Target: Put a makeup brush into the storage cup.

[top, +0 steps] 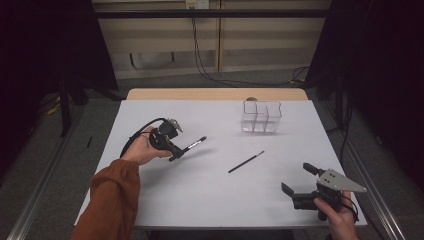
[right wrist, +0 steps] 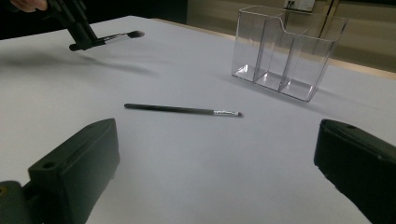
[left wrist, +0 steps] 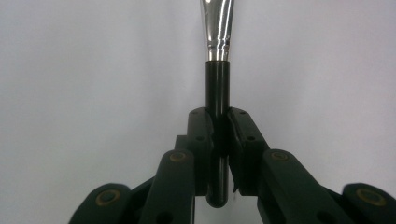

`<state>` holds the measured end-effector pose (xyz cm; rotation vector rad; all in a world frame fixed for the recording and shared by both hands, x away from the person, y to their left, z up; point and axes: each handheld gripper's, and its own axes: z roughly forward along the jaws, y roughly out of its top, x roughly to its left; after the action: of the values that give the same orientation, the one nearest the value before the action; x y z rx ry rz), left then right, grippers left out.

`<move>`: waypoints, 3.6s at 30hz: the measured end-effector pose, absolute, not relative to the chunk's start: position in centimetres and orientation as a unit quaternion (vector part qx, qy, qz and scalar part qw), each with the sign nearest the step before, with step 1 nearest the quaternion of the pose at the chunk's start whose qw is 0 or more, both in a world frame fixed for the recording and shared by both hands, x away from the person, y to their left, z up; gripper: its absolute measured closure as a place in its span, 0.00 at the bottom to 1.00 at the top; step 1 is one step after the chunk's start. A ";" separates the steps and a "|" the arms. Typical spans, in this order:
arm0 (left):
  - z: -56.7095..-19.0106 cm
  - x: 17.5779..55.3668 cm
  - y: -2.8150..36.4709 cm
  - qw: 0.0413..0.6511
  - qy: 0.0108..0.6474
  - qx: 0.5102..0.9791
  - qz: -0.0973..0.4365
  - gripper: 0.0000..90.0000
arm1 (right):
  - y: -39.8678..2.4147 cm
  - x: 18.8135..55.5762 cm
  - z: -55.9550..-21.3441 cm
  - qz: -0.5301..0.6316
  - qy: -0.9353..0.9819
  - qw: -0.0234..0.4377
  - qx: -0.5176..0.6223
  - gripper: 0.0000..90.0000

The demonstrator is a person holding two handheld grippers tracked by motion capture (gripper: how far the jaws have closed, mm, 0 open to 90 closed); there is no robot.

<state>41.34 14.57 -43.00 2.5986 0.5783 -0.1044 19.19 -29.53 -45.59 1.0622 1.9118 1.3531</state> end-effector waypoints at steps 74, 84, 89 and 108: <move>-43.7 31.4 16.8 0.575 0.254 0.777 0.041 0.89 | -28.3 19.0 -45.5 0.517 0.731 0.262 0.361 0.00; -43.7 30.4 16.2 0.577 0.240 0.779 0.043 0.89 | -26.4 19.0 -45.4 0.519 0.744 0.242 0.343 0.00; -43.6 30.1 15.9 0.583 0.238 0.776 0.040 0.89 | -25.1 19.4 -44.9 0.530 0.746 0.232 0.329 0.00; -43.6 29.8 15.1 0.582 0.229 0.779 0.037 0.89 | -19.9 23.3 -42.9 0.554 0.756 0.201 0.285 0.00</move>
<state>29.76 15.08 -43.57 1.8199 0.5349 0.0869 23.30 -19.91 -42.90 0.7970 2.1117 1.5475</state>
